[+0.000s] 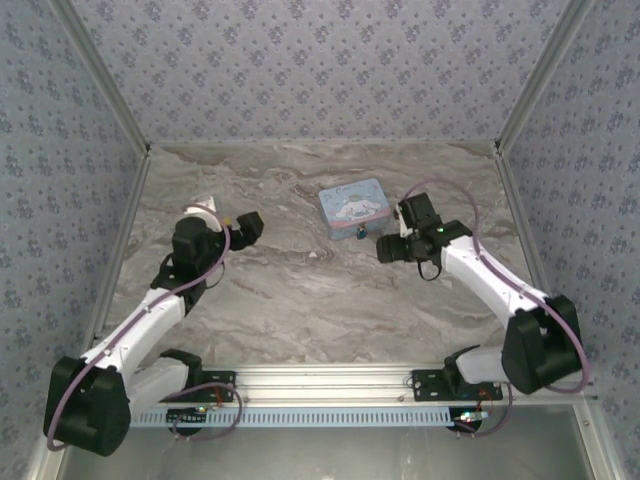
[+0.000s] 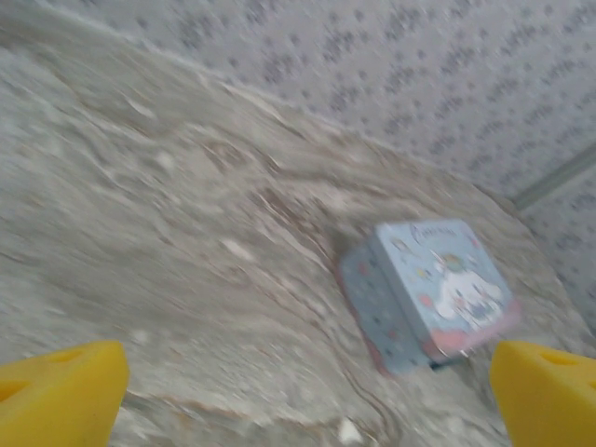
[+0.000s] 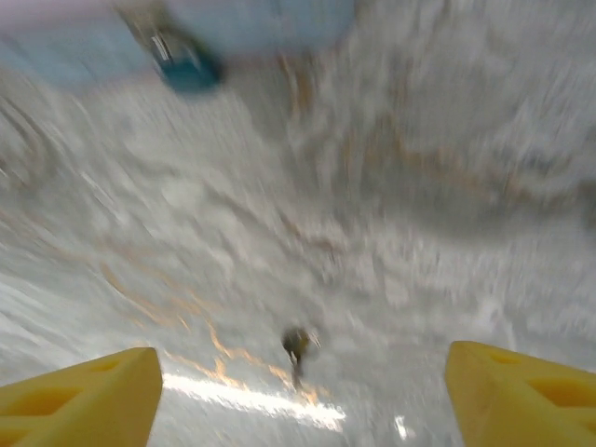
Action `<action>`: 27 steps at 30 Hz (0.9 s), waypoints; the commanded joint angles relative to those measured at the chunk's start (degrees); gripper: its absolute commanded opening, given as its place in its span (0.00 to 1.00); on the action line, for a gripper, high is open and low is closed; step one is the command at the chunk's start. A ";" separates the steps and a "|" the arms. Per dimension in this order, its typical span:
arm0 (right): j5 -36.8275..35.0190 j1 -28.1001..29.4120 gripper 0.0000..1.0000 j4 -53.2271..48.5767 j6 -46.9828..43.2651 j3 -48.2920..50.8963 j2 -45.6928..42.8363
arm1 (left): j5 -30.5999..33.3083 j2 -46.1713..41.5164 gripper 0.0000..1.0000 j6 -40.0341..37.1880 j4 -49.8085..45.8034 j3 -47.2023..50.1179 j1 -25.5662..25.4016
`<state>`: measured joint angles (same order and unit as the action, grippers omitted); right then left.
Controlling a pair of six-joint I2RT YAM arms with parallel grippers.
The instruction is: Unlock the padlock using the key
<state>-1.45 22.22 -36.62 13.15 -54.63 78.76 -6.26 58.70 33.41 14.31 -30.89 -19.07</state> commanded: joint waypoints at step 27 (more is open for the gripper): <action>8.97 -2.63 0.41 -3.94 -6.16 -5.08 20.15 | 1.86 4.92 0.99 1.92 0.18 -3.91 -5.19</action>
<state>6.90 19.94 -40.38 7.44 -58.35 97.89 -5.08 63.88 34.63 14.66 -32.97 -23.81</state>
